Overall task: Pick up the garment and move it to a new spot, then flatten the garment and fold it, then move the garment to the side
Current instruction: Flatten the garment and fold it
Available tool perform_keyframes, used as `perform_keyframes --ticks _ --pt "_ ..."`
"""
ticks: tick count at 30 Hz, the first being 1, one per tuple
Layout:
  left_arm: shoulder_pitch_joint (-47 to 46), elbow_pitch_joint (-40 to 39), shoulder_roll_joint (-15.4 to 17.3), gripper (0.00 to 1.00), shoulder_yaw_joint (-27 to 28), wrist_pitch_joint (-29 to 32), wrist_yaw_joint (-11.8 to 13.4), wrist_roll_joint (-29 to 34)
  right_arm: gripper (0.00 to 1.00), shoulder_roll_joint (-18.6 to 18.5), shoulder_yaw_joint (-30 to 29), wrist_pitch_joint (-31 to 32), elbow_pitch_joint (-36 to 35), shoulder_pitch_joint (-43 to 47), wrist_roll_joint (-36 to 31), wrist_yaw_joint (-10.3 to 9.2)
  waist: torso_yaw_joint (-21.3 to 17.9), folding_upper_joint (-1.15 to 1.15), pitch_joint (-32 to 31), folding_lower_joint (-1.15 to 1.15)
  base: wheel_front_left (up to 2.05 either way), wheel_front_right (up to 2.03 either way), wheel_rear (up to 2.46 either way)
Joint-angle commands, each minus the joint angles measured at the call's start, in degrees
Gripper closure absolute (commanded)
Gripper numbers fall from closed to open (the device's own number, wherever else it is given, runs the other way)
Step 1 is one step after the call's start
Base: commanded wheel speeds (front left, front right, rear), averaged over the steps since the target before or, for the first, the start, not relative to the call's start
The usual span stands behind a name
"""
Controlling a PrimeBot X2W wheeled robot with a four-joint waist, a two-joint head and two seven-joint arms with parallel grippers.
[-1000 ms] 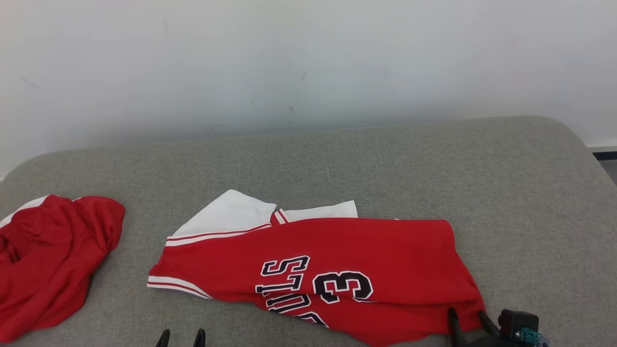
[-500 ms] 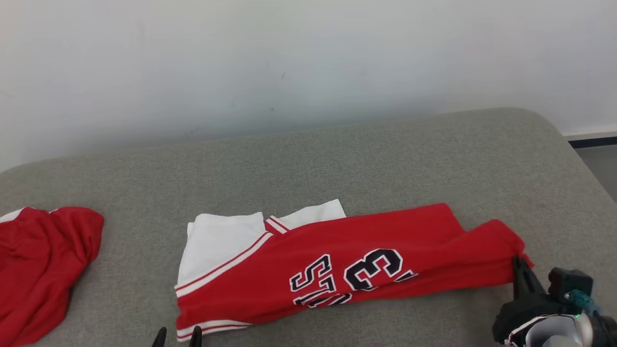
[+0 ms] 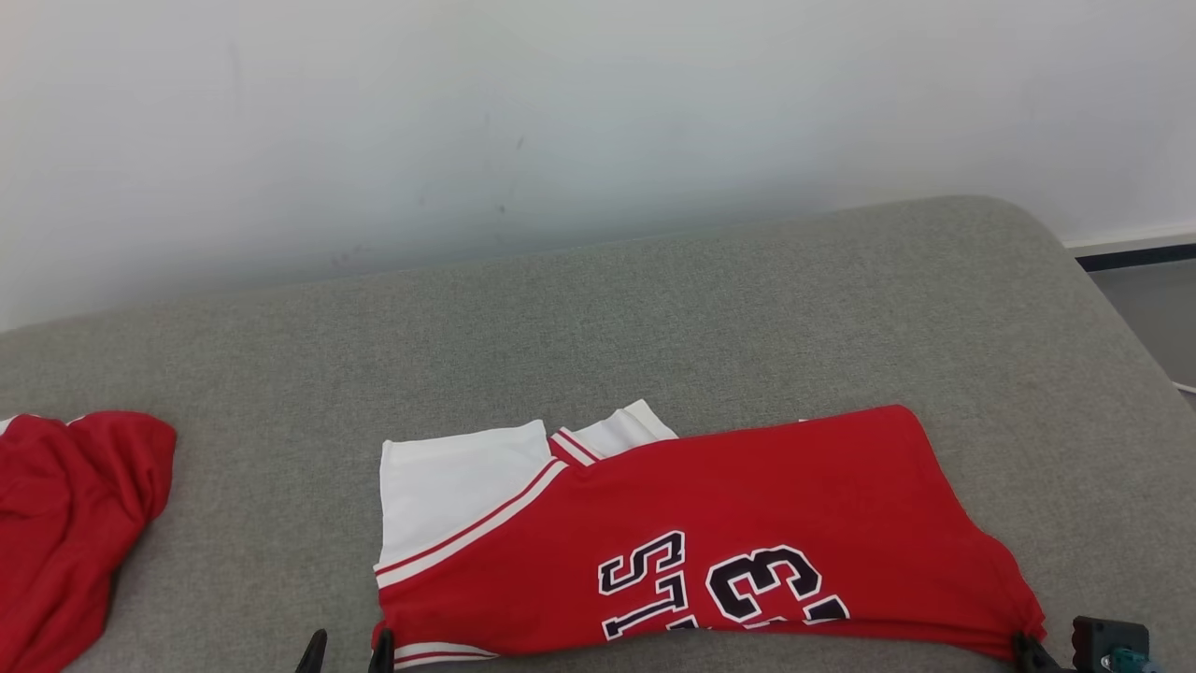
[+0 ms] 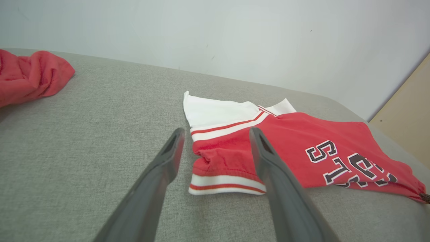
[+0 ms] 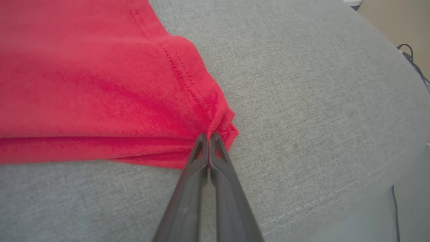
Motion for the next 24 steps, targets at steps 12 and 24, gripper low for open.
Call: perform_keyframes --ticks 12,24 --pt "-0.5 1.0 0.0 0.00 0.5 -0.2 0.0 0.1 0.00 2.0 -1.5 -2.9 -5.2 0.0 -0.6 -0.06 -0.1 0.00 -0.4 0.00 0.00 0.00 0.00" --pt "-1.1 1.1 0.0 0.00 0.4 -0.2 0.3 -0.3 0.00 3.3 8.9 -5.6 -22.4 5.3 5.7 -0.06 -0.1 0.00 -1.9 0.00 0.00 0.00 0.00"
